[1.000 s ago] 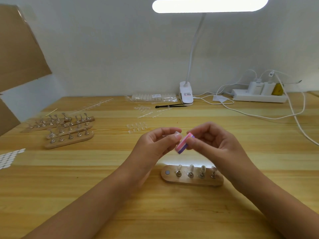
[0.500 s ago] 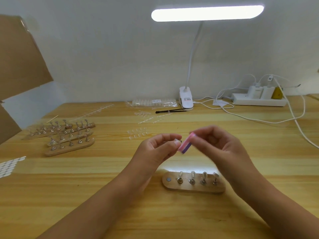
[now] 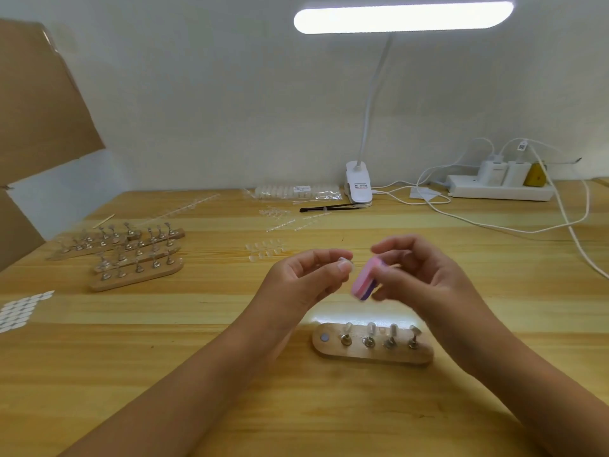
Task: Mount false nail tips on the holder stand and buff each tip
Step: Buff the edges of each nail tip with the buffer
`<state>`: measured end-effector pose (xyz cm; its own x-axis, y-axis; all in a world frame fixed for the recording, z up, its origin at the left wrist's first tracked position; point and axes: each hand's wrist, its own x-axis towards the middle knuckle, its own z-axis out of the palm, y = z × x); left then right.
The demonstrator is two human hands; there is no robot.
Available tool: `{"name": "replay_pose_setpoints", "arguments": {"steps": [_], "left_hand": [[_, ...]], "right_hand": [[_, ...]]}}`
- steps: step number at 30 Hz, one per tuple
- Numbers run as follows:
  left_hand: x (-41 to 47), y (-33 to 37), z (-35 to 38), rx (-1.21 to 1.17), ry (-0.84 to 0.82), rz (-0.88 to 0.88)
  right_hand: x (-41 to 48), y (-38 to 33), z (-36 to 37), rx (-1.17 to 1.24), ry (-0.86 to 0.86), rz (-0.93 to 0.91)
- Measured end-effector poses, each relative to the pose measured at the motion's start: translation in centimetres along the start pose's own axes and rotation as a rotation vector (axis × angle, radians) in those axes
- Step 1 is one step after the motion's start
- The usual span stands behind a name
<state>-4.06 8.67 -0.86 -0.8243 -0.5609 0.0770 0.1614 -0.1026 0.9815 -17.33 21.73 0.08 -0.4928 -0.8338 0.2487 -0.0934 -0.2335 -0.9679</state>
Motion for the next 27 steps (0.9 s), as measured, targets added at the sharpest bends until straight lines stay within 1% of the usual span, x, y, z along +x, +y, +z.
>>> {"name": "replay_pose_setpoints", "arguments": {"steps": [1,2,6,7,10,11,16,20,24,27], "left_hand": [[-0.05,-0.02,0.11,-0.001,-0.014,-0.002],[-0.09,0.0,0.19,-0.003,-0.025,-0.003],[-0.06,0.07,0.05,0.02,0.006,0.001],[-0.06,0.04,0.04,0.016,0.008,0.002],[-0.05,-0.16,0.12,0.014,-0.008,0.001],[-0.07,-0.11,0.17,0.013,-0.013,-0.001],[-0.09,-0.05,-0.05,0.025,0.013,0.009],[-0.03,-0.15,0.09,0.014,0.017,0.005],[-0.04,-0.11,0.17,0.034,0.027,0.001],[-0.14,-0.17,0.2,0.041,0.023,0.007]], "right_hand": [[-0.08,0.01,0.31,-0.011,-0.051,0.003],[-0.07,0.03,0.48,-0.017,-0.056,-0.005],[0.18,-0.23,-0.2,0.05,0.1,-0.042],[0.15,-0.25,-0.38,0.042,0.085,-0.031],[-0.15,-0.16,-0.05,-0.024,-0.079,0.002],[-0.19,-0.13,0.15,-0.032,-0.095,-0.003],[0.02,-0.11,0.05,0.023,-0.017,-0.039],[-0.08,0.02,0.13,0.019,-0.057,-0.017],[0.08,0.03,-0.05,0.06,0.029,-0.034],[-0.08,0.02,0.03,0.03,-0.051,-0.003]]}}
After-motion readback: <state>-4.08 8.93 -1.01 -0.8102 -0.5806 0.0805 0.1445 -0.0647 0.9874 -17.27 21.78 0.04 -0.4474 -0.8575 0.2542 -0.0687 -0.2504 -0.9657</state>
